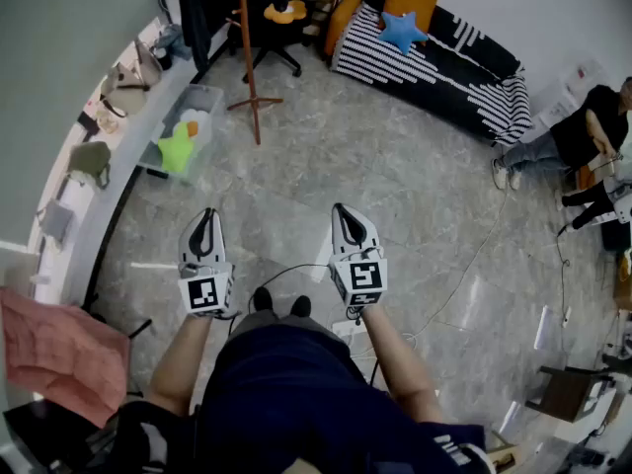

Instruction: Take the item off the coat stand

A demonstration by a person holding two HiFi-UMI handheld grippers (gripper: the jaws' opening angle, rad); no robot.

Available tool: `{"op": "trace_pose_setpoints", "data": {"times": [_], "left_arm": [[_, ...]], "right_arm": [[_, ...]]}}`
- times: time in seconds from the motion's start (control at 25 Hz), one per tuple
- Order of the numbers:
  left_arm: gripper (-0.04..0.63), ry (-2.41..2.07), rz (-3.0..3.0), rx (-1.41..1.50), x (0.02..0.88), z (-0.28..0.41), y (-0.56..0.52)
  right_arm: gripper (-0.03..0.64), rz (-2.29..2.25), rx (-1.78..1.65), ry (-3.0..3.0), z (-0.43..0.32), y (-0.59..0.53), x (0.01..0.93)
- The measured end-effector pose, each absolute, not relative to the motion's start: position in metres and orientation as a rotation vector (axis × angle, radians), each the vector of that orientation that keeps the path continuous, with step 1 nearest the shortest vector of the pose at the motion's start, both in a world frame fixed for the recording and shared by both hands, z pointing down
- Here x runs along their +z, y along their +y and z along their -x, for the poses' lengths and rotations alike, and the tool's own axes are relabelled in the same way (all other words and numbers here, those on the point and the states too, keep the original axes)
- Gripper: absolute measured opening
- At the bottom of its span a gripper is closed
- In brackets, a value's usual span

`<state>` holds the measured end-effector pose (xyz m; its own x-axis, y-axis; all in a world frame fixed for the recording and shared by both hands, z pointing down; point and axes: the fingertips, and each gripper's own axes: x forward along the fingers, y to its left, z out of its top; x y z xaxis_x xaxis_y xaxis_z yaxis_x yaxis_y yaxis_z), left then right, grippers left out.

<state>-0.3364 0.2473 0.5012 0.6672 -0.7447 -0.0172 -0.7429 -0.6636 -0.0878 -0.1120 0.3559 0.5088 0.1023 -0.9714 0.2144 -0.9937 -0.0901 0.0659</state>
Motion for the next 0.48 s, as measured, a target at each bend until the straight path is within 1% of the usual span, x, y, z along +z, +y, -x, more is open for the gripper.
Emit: {"op": "trace_pose_setpoints", "data": {"times": [0.48], "left_arm": [[0.040,1.262,2.783,-0.019,0.5036,0.3360,0.2444]], "right_arm": [[0.017,-2.167,0.162,-1.987,0.1148,0.3507,0.5112]]}}
